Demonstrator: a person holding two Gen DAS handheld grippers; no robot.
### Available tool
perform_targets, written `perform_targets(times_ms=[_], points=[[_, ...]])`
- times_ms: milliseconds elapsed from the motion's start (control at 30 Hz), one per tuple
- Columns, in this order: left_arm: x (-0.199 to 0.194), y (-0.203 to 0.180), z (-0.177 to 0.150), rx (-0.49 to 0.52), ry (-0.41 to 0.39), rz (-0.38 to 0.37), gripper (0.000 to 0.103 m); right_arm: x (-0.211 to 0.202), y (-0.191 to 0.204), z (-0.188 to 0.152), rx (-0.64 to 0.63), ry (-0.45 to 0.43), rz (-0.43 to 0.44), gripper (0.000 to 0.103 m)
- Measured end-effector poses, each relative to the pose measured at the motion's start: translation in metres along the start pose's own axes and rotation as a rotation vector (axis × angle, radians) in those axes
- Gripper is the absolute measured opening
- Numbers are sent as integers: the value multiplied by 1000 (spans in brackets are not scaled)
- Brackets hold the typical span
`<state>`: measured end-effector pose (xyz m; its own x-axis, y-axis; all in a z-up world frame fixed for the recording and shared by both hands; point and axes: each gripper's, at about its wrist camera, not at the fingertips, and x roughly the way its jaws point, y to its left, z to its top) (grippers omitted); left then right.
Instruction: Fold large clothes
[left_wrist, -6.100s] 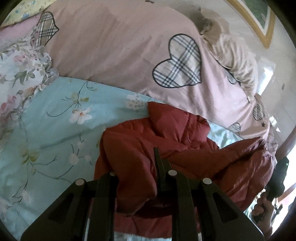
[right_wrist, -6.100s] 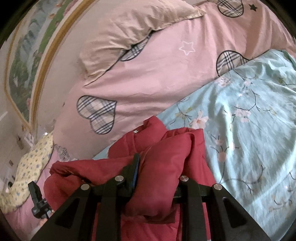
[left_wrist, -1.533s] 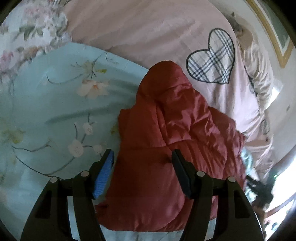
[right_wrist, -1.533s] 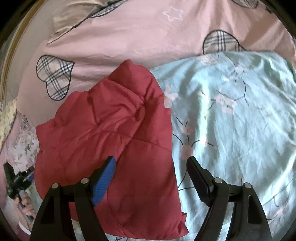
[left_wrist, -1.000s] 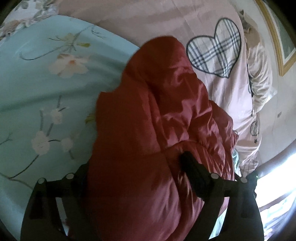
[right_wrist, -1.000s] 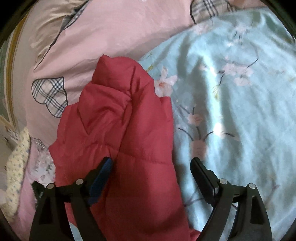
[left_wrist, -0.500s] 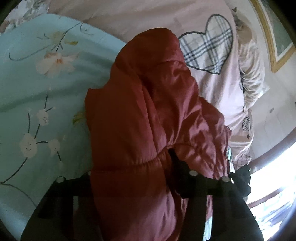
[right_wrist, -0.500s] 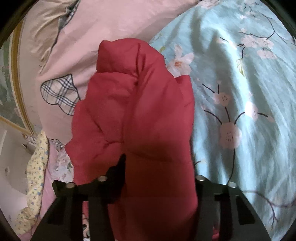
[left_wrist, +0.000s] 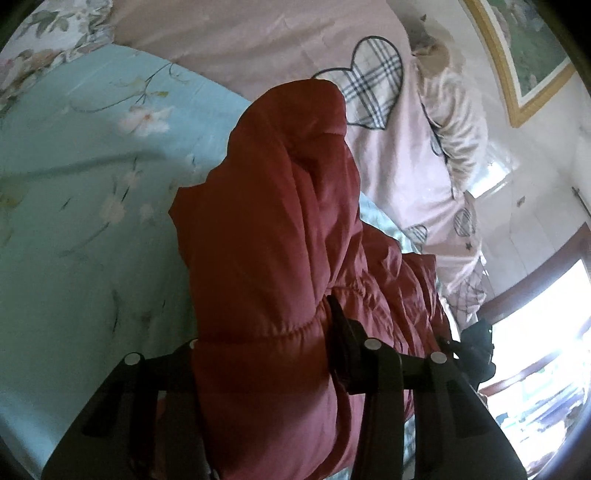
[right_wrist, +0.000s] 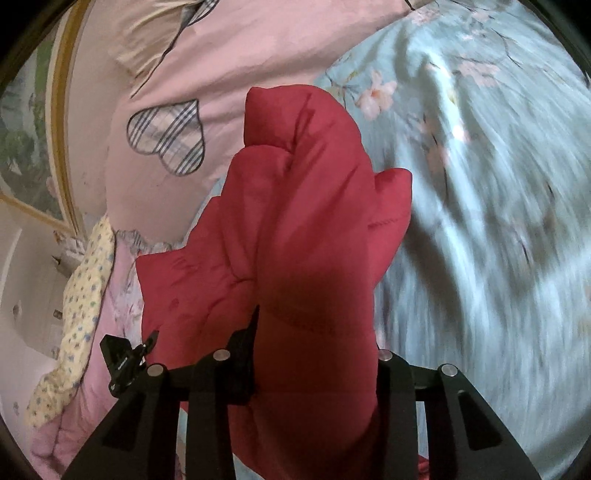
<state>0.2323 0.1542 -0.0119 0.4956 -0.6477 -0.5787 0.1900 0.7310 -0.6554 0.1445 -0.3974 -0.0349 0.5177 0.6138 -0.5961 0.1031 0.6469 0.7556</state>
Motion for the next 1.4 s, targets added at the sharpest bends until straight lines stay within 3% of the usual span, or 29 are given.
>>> perform_targets(times_ms=[233,400,667,933,1167,1400], points=[[-37,5,-46,-24,47,-21,40,-19,-1,-43,23,20,20,37],[-41,16,-63,-36,69,-4,40,-19,-9,-53,42,16,28,39],[-22,18,-69,15,29,142,50,-9,-16,-52,-3,-14,-59,57],[-25,13,-70,68,16,269,79,-14,-10,-48,-46,-18,-135,69],[-38,2,-61,111,-31,328,81,-26,11,-43,-159,-69,-282,79],[-39,-8,-44,128,-63,341,81,-31,25,-30,-211,-116,-315,83]])
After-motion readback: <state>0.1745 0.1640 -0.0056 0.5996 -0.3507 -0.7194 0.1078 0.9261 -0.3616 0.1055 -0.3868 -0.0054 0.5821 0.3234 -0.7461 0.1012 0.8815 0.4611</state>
